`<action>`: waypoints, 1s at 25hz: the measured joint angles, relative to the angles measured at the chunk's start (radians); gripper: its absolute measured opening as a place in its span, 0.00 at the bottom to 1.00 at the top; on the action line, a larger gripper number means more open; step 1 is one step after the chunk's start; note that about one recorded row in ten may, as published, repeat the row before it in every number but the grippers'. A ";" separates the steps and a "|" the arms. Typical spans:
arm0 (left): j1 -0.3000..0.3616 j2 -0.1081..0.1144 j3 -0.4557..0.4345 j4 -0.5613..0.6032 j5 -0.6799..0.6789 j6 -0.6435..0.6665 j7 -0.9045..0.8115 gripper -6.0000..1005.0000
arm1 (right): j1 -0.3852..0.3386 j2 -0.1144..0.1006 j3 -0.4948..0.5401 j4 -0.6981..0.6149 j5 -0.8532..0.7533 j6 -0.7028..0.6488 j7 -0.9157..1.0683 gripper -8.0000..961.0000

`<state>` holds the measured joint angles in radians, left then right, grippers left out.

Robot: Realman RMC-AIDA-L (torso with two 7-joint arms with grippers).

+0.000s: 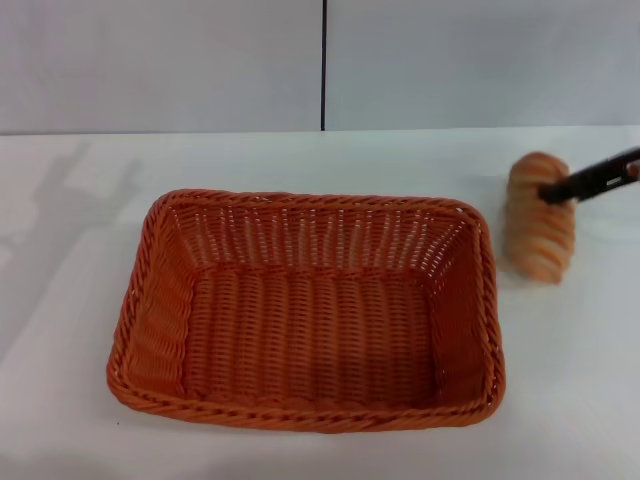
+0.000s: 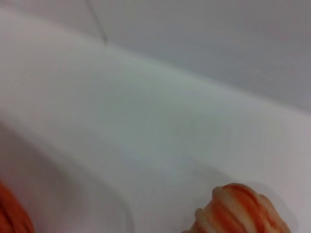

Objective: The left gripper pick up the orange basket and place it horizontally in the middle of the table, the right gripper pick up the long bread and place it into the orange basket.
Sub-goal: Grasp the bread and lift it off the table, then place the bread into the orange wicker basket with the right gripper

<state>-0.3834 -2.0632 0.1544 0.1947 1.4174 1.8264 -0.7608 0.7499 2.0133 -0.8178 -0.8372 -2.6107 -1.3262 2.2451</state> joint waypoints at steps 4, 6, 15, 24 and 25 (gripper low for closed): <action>0.000 0.000 -0.001 0.000 0.000 0.005 0.000 0.81 | -0.076 -0.004 0.009 -0.101 0.180 -0.017 -0.002 0.18; 0.002 0.000 -0.001 0.000 0.000 0.009 -0.001 0.81 | -0.150 0.002 0.009 -0.216 0.328 -0.018 -0.010 0.18; 0.004 0.000 -0.001 0.000 0.000 0.013 -0.001 0.81 | -0.243 0.015 -0.003 -0.246 0.899 -0.141 -0.269 0.17; 0.002 0.000 0.004 0.000 0.000 0.006 -0.002 0.81 | -0.072 0.025 -0.139 0.012 0.941 -0.280 -0.437 0.16; 0.002 0.000 0.004 0.000 0.000 0.006 -0.002 0.81 | -0.059 0.026 -0.173 0.024 0.932 -0.275 -0.446 0.16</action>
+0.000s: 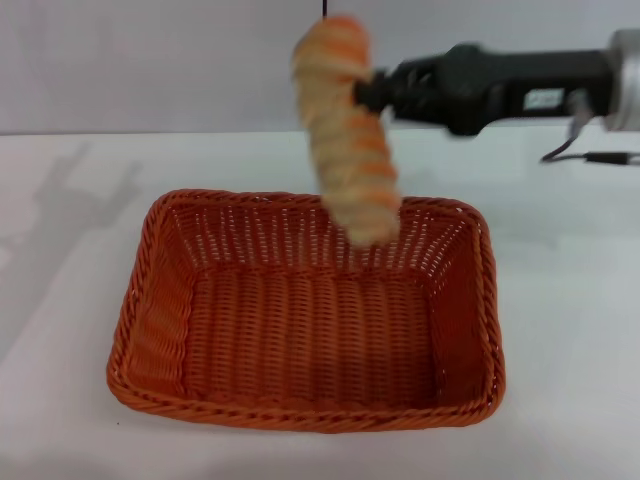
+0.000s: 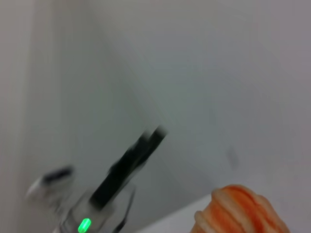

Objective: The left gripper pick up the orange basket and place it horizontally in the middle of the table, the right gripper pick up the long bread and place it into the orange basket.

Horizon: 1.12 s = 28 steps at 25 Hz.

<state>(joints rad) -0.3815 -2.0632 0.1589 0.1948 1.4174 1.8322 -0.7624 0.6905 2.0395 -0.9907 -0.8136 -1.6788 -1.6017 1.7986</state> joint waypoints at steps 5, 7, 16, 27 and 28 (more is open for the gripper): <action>0.004 0.000 0.001 0.000 0.000 -0.001 0.000 0.81 | 0.039 0.006 -0.097 0.006 -0.072 0.025 0.050 0.16; 0.006 0.000 0.001 0.000 0.000 -0.002 0.000 0.81 | 0.055 0.007 -0.104 0.009 -0.117 0.033 0.092 0.16; 0.007 0.000 0.001 0.000 0.006 -0.002 0.000 0.81 | 0.046 0.016 -0.113 0.011 -0.140 0.025 0.099 0.40; 0.006 0.000 -0.001 0.000 0.003 0.000 0.000 0.81 | -0.171 0.028 0.034 -0.068 0.084 0.007 -0.116 0.63; 0.006 0.000 -0.001 0.000 0.003 0.000 0.000 0.81 | -0.205 0.028 0.060 -0.064 0.134 -0.001 -0.169 0.63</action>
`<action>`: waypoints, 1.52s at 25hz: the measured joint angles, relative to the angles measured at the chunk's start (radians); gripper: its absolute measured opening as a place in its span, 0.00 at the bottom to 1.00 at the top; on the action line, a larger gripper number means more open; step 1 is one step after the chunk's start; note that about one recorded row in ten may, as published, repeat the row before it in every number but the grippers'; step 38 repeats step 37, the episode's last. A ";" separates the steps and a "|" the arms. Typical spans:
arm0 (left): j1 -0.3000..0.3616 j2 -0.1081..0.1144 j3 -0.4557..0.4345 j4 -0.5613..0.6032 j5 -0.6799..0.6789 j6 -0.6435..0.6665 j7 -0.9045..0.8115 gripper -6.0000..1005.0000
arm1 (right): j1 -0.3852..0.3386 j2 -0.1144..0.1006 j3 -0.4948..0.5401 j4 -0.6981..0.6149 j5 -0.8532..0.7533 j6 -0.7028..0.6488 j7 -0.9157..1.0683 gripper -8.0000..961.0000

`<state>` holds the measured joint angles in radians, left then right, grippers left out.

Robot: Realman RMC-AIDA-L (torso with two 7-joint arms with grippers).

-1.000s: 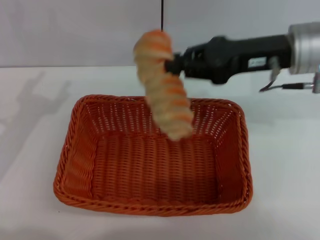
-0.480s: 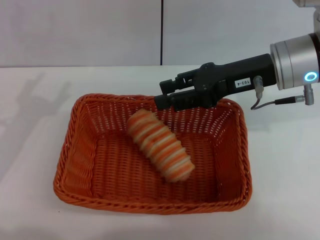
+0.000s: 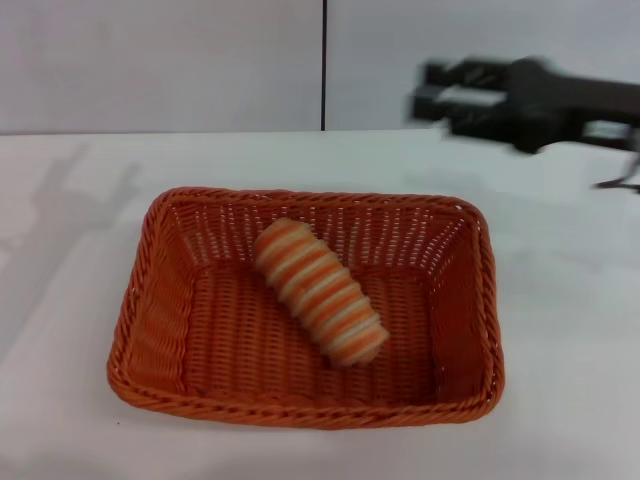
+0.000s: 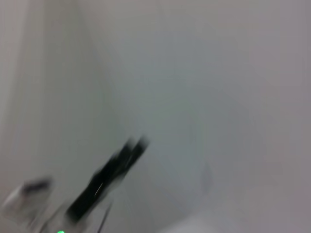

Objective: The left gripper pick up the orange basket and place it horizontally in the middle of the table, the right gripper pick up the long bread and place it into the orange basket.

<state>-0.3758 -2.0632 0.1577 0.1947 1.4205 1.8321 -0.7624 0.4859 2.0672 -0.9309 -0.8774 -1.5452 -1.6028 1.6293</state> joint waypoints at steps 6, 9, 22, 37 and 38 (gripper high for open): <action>0.001 0.000 -0.022 0.000 -0.003 -0.002 0.001 0.81 | -0.151 0.004 0.141 0.071 0.207 -0.017 -0.281 0.63; 0.001 0.001 -0.054 0.000 -0.004 -0.009 0.008 0.81 | -0.211 0.006 0.225 0.181 0.346 -0.040 -0.449 0.63; 0.028 -0.001 -0.151 -0.050 -0.006 -0.031 0.078 0.81 | -0.292 0.010 0.672 0.700 0.645 -0.161 -1.106 0.63; 0.026 -0.003 -0.163 -0.119 -0.006 -0.037 0.159 0.81 | -0.263 0.010 0.749 0.776 0.649 -0.175 -1.256 0.63; 0.026 -0.003 -0.163 -0.119 -0.006 -0.037 0.159 0.81 | -0.263 0.010 0.749 0.776 0.649 -0.175 -1.256 0.63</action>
